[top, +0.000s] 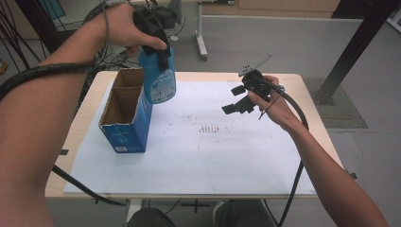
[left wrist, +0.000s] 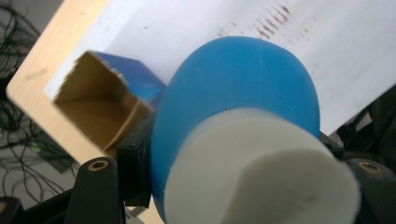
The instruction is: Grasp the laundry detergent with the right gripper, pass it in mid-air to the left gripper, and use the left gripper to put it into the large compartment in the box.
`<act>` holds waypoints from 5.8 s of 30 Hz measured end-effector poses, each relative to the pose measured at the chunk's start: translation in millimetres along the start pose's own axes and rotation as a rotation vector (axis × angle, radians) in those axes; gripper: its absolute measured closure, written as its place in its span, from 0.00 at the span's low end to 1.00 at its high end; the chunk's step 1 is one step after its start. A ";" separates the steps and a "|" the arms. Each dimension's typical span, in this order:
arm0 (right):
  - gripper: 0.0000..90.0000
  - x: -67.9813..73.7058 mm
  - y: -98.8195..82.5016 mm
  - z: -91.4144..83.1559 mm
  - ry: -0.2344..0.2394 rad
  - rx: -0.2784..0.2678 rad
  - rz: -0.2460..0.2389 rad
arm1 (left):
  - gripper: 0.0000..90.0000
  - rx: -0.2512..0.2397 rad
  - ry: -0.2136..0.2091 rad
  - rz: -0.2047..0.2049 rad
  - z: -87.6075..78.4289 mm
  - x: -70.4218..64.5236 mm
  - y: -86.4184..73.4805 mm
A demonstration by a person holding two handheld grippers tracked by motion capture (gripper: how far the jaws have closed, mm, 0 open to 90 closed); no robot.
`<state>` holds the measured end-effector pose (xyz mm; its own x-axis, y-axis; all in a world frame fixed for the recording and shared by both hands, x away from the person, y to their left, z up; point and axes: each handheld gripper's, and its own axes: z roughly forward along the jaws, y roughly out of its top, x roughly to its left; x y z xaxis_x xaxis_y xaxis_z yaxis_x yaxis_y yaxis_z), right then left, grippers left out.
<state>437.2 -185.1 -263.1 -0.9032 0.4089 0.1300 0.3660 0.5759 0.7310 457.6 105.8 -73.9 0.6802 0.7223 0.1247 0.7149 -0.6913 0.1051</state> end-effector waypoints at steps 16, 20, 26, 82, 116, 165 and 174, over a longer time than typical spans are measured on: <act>0.06 -1.7 1.1 -36.4 -0.085 0.114 -0.016 | 0.40 -0.059 0.053 -0.425 -64.8 54.1 -33.3; 0.06 -2.3 2.5 -43.3 -0.101 0.121 -0.016 | 0.40 -0.076 0.070 -0.510 -73.2 64.5 -41.6; 0.06 -0.3 3.9 -47.1 -0.131 0.149 -0.039 | 0.40 -0.077 0.078 -0.624 -79.7 75.9 -49.6; 0.07 13.1 2.5 -41.4 -0.133 0.216 -0.080 | 0.40 -0.012 0.041 -0.861 14.0 102.7 -95.5; 0.07 14.3 -9.6 -33.8 -0.121 0.237 -0.067 | 0.40 0.036 -0.002 -0.834 107.4 85.4 -94.7; 0.07 9.7 -20.9 -21.0 -0.114 0.293 -0.053 | 0.40 0.066 -0.006 -0.786 198.0 66.0 -99.3; 0.07 11.8 -20.7 -21.9 -0.117 0.292 -0.056 | 0.40 0.071 -0.007 -0.785 198.3 64.7 -100.0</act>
<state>414.1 -207.8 -262.1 -0.8980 0.4400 0.0047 0.3807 0.7717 0.5095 462.3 225.2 -272.0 -0.0269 0.9991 0.0337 0.9951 0.0236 0.0962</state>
